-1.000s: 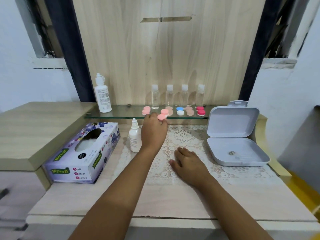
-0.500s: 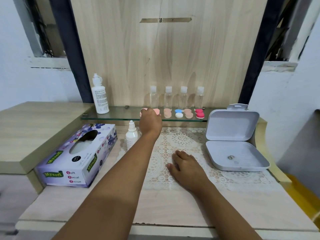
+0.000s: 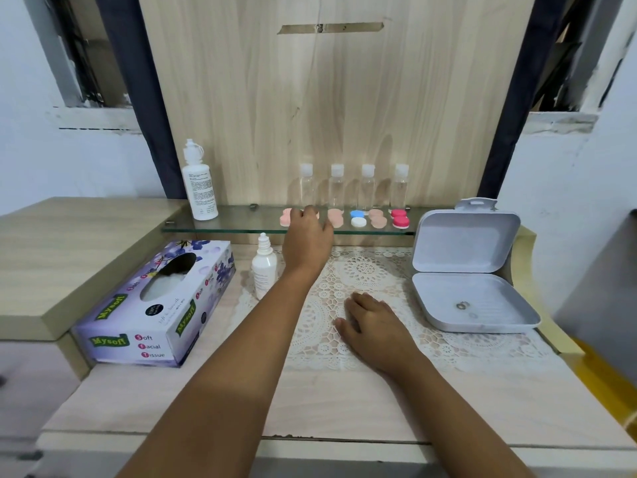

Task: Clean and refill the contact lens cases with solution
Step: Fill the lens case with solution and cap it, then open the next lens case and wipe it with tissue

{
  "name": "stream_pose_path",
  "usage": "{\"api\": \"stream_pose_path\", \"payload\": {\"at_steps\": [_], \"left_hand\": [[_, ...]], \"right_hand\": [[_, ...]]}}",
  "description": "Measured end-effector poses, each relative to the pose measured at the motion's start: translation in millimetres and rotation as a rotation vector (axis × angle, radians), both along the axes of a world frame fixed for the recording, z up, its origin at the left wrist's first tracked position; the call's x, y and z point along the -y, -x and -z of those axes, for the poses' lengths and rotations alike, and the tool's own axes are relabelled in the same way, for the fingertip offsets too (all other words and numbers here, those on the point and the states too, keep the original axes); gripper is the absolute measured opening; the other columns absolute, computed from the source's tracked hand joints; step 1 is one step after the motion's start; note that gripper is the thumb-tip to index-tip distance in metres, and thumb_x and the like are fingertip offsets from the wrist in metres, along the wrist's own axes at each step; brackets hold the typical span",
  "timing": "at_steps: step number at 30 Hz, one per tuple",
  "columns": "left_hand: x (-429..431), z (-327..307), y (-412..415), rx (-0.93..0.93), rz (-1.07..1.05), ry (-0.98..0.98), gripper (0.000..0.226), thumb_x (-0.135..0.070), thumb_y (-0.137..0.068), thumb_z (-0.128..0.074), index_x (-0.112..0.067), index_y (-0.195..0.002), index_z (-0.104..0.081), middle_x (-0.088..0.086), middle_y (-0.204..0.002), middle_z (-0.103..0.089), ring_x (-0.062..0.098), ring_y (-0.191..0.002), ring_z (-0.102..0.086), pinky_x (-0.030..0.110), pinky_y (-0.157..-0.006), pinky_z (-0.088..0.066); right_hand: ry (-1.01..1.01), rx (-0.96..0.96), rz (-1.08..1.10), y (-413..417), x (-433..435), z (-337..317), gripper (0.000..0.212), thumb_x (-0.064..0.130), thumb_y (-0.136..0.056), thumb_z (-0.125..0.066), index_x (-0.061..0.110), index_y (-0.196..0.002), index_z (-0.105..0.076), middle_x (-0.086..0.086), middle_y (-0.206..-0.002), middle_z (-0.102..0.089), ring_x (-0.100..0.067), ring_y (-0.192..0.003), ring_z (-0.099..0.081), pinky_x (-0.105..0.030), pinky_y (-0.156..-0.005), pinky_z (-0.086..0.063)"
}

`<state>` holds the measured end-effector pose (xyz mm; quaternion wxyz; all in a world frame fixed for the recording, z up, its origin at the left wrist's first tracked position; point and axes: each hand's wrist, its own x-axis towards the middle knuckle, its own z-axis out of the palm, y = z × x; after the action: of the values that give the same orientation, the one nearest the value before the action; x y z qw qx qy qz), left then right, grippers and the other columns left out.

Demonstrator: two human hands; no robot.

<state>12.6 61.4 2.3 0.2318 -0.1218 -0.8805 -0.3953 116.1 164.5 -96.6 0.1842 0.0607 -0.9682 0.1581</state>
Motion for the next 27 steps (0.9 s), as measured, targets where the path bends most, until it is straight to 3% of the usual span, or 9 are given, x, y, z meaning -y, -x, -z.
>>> {"api": "stream_pose_path", "payload": {"at_steps": [3, 8, 17, 20, 27], "left_hand": [[-6.1, -0.5, -0.4, 0.008, 0.019, 0.071, 0.037, -0.033, -0.093, -0.052, -0.008, -0.119, -0.055, 0.007, -0.125, -0.047, 0.027, -0.103, -0.055, 0.031, -0.070, -0.039], [-15.3, -5.2, 5.3, 0.101, -0.043, 0.173, 0.045, -0.045, -0.089, -0.055, -0.010, -0.117, -0.057, 0.008, -0.131, -0.044, 0.028, -0.105, -0.056, 0.035, -0.071, -0.043], [-26.5, -6.0, 5.7, 0.112, -0.138, 0.195, 0.041, -0.041, -0.090, -0.054, -0.006, -0.111, -0.060, 0.013, -0.127, -0.049, 0.029, -0.104, -0.056, 0.036, -0.075, -0.043], [-22.3, -4.2, 3.2, 0.074, -0.111, 0.139, 0.036, -0.036, -0.091, -0.051, -0.008, -0.110, -0.061, 0.010, -0.119, -0.052, 0.029, -0.101, -0.056, 0.036, -0.072, -0.041], [4.1, 0.7, -25.4, -0.021, 0.024, -0.116, 0.026, -0.032, -0.087, -0.058, -0.012, -0.102, -0.066, 0.000, -0.098, -0.051, 0.017, -0.081, -0.051, 0.027, -0.064, -0.036]], "right_hand": [[0.004, -0.006, -0.005, -0.1, 0.1, 1.0, 0.036, 0.052, -0.082, -0.023, 0.019, -0.075, -0.035, 0.010, -0.084, -0.036, -0.019, -0.091, -0.045, -0.034, -0.086, -0.037], [0.010, -0.004, -0.002, -1.5, 1.1, 0.6, 0.036, 0.052, -0.082, -0.023, 0.019, -0.076, -0.036, 0.006, -0.086, -0.042, -0.019, -0.092, -0.046, -0.033, -0.085, -0.036], [0.017, 0.027, 0.022, -2.6, 1.2, -1.8, 0.039, 0.053, -0.082, -0.022, 0.018, -0.077, -0.039, 0.002, -0.089, -0.048, -0.019, -0.092, -0.046, -0.033, -0.084, -0.036], [0.018, 0.055, 0.036, -3.9, 1.3, -4.0, 0.047, 0.052, -0.085, -0.025, 0.012, -0.083, -0.049, -0.001, -0.096, -0.052, -0.020, -0.095, -0.046, -0.034, -0.089, -0.037], [0.036, 0.082, 0.041, -8.0, 3.0, -9.1, 0.033, 0.039, -0.094, -0.044, 0.007, -0.090, -0.053, -0.005, -0.104, -0.054, -0.021, -0.101, -0.046, -0.034, -0.094, -0.035]]}}
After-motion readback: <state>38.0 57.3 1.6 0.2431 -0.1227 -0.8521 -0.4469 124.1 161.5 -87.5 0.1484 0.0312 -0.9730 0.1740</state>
